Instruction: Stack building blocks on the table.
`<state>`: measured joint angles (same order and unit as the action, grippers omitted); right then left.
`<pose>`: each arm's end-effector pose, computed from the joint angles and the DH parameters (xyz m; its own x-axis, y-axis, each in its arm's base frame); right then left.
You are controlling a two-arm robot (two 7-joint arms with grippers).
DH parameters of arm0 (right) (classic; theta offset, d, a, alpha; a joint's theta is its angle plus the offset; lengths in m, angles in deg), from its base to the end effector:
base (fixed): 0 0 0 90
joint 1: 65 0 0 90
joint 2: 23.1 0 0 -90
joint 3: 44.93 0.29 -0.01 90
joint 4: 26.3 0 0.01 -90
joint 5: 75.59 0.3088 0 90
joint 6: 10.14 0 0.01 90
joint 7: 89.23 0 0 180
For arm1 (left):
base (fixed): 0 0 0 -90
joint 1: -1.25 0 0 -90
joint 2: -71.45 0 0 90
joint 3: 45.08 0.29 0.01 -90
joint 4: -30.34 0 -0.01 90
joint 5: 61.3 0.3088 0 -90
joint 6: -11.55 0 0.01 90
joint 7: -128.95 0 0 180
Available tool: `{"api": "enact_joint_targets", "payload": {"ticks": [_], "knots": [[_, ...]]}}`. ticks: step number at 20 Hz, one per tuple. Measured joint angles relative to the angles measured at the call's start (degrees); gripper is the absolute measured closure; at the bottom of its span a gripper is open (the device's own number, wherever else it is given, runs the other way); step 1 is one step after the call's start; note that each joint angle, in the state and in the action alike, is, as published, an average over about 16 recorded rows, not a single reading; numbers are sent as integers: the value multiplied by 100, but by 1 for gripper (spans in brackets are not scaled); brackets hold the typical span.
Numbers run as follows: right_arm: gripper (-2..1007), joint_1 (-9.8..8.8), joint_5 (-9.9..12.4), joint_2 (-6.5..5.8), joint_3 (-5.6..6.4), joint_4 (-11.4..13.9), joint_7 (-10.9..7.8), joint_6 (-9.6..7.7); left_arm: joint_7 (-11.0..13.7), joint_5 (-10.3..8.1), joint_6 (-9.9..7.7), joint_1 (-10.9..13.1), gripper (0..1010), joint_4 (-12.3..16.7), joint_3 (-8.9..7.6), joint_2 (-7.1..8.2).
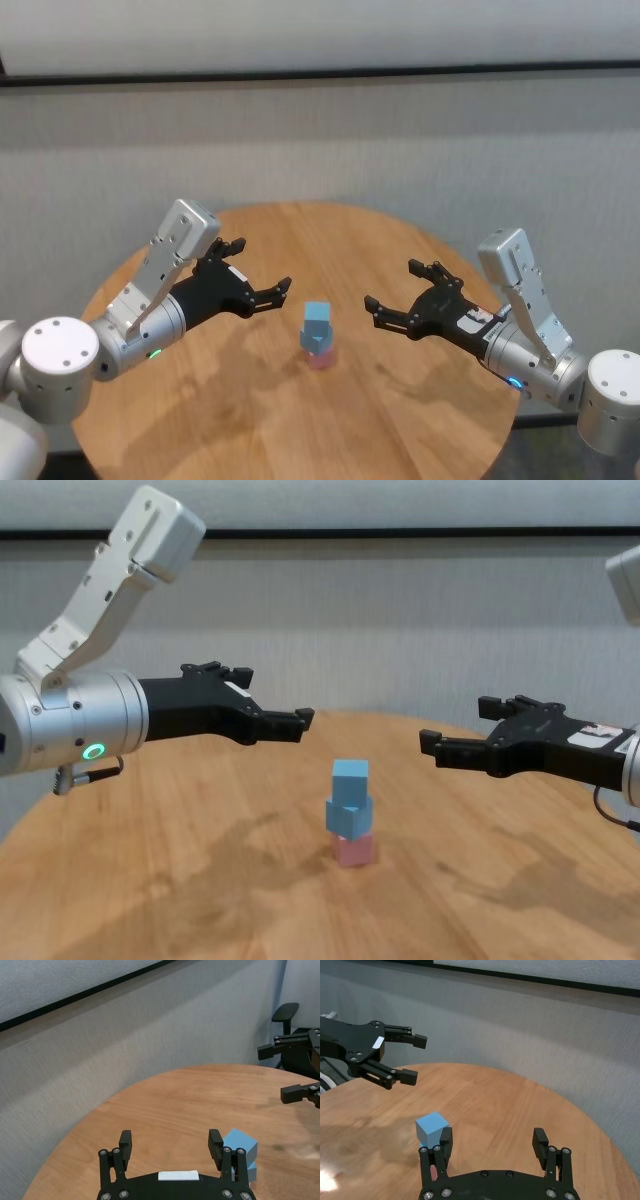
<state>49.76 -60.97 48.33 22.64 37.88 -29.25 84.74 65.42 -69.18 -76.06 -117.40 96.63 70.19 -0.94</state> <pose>0.4344 -0.0334 -0.2951 0.6697 -0.7292 0.1409 0.7426 0.6569 -0.1304 0.4501 0.0080 -0.2617 0.6549 0.7007 0.2830 -0.7514 0.6438 0.1449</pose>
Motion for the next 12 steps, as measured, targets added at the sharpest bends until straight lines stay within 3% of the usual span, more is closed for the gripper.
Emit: {"api": "enact_joint_targets", "payload": {"ticks": [12], "knots": [[0, 0, 0, 0, 0, 0, 0, 0, 3, 0, 11, -1, 10, -16, 14, -15]]}}
